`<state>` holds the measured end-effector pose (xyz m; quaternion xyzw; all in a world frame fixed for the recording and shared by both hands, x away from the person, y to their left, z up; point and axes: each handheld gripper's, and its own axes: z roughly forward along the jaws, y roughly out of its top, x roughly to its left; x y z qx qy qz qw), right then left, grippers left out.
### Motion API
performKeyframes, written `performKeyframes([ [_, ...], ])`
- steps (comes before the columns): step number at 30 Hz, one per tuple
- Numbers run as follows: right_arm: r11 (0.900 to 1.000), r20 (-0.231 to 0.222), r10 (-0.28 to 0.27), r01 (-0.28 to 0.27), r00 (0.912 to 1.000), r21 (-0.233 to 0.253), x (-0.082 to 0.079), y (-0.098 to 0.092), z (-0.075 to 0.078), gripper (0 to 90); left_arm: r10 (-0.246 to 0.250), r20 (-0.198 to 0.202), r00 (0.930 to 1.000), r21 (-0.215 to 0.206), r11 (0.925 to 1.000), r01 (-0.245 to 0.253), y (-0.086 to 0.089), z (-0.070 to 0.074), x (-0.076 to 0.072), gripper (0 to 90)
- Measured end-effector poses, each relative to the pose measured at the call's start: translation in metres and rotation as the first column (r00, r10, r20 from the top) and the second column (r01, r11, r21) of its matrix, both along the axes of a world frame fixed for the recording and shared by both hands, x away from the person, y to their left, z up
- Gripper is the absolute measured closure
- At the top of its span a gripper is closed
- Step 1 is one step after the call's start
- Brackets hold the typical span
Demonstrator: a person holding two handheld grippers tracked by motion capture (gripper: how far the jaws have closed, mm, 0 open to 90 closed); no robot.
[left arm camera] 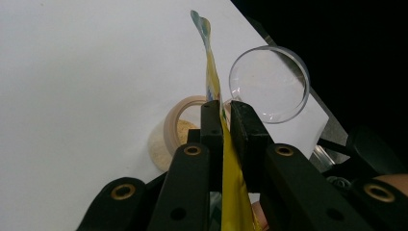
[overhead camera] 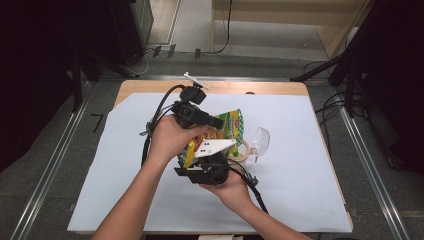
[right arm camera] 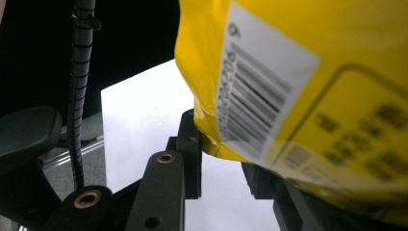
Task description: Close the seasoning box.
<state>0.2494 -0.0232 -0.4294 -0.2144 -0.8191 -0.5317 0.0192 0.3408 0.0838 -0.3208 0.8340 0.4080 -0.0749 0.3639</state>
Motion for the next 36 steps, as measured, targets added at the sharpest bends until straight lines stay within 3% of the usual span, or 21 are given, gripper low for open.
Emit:
performKeyframes([
  [36, 1.000, -0.011, -0.014, 0.014, 0.9999, 0.024, -0.0008, -0.0063, 0.0043, 72.9, -0.013, 0.004, 0.9999, 0.008, 0.9999, 0.013, -0.0067, 0.0027, 0.0040, 84.3],
])
